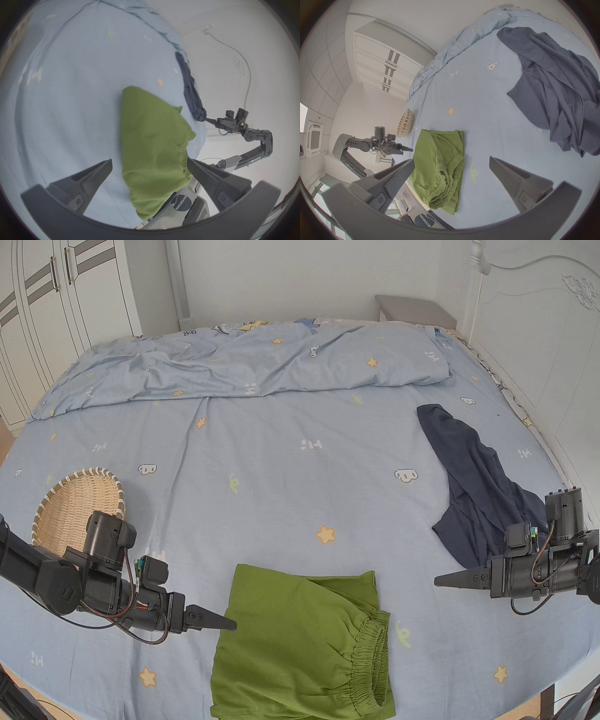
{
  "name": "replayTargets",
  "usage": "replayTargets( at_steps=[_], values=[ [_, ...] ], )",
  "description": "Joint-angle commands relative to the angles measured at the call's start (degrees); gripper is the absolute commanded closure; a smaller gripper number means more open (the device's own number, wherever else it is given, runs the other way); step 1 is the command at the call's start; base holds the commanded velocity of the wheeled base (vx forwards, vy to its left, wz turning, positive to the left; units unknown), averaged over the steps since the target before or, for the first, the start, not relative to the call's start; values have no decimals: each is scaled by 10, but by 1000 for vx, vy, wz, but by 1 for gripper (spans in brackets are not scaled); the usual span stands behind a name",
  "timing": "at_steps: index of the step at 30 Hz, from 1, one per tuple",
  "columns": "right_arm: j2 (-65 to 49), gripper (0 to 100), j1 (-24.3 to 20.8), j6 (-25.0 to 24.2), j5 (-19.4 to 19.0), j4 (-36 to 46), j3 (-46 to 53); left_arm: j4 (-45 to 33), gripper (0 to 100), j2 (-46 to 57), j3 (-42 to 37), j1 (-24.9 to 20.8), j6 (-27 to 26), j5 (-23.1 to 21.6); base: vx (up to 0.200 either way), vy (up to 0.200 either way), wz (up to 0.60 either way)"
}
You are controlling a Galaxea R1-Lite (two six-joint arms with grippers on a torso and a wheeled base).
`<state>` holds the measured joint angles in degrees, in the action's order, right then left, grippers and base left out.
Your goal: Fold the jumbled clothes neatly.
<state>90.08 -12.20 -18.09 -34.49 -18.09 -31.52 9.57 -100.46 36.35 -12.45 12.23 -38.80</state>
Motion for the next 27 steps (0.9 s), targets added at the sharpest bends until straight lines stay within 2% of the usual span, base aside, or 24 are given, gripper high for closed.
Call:
replayTargets(
  at_steps=[1, 3, 5, 9, 17, 27],
  values=[
    [-17, 0, -5, 0, -1, 0, 2, 4, 0, -75, -25, 21, -7, -15, 0, 0, 0],
    [-16, 0, -5, 0, -1, -1, 2, 4, 0, -91, -25, 12, -6, -15, 0, 0, 0],
    [-16, 0, -5, 0, 0, -1, 3, 9, 0, -112, -24, -21, -3, -15, 0, 0, 0],
    [-15, 0, -5, 1, 0, -2, 3, 47, 0, -116, -38, -37, 5, -11, 0, 0, 0],
    [-10, 0, -5, 2, 1, -5, 8, 160, 0, -141, -54, -83, 82, -7, 0, 0, 0],
    [-8, 0, -5, 2, 1, -5, 9, 233, 0, -148, -68, -115, 141, -7, 0, 0, 0]
  ],
)
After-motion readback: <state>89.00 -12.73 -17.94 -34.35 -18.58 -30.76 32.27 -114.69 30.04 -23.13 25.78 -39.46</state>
